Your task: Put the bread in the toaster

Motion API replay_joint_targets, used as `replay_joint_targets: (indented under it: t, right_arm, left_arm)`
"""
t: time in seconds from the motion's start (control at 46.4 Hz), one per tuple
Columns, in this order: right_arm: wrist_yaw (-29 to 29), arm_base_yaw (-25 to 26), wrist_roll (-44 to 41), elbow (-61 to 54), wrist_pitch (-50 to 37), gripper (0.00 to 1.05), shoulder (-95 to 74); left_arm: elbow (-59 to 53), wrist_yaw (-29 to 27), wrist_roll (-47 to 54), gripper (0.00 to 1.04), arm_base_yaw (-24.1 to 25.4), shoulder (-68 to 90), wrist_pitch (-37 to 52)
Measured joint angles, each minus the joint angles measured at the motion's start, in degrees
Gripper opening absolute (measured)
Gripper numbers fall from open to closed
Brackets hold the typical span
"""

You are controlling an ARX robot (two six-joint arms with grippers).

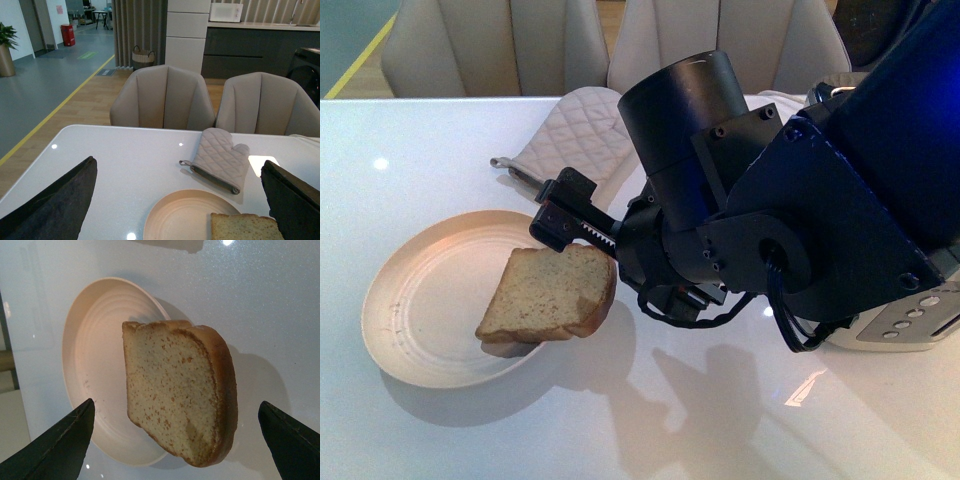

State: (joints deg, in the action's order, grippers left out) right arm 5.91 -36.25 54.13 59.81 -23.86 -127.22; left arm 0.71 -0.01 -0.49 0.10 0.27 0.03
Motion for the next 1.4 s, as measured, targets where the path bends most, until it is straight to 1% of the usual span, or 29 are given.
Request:
replay_joint_targets:
  t: [0.733,0.949,0.97,1.035,1.078,1.1,1.164,1.186,1.294,1.402]
  right_arm:
    - [-0.02,-0.13,1.62,4.22,1.03,0.95,-7.3]
    - [0.98,-0.59,2.08,5.88,1.57,0.58,-8.98]
    - [1.07,-0.66,2.08,6.14,1.81,0.52,-9.18]
    - [1.22,-0.79,2.1,6.36,2.03,0.41,-9.31]
    - [1.4,-0.79,2.29,6.38,1.99,0.31,-9.31]
    - [1.44,-0.79,2.38,6.36,1.95,0.29,-9.31]
    - [1.68,-0.76,3.13,5.92,0.92,0.16,-9.09]
    - [1.68,-0.76,3.23,5.64,0.61,0.13,-8.94]
    - [1.68,-0.5,3.65,4.17,-0.44,0.04,-7.78]
    - [1.64,0.0,4.33,2.19,-1.75,0.03,-5.64]
  left_arm:
    - [0.0,0.0,0.0,0.98,0.0,0.0,0.0]
    - [0.0,0.0,0.0,0.98,0.02,0.0,0.0]
    - [0.0,0.0,0.0,0.98,0.0,0.0,0.0]
    - [0.0,0.0,0.0,0.98,0.0,0.0,0.0]
    - [0.0,0.0,-0.02,0.98,0.0,0.0,0.0]
    - [0.0,0.0,0.0,0.98,0.0,0.0,0.0]
    - [0.0,0.0,0.0,0.98,0.0,0.0,0.0]
    - [0.0,0.0,0.0,0.98,0.0,0.0,0.0]
    - [0.0,0.0,0.0,0.98,0.0,0.0,0.0]
    - [0.0,0.0,0.0,0.98,0.0,0.0,0.0]
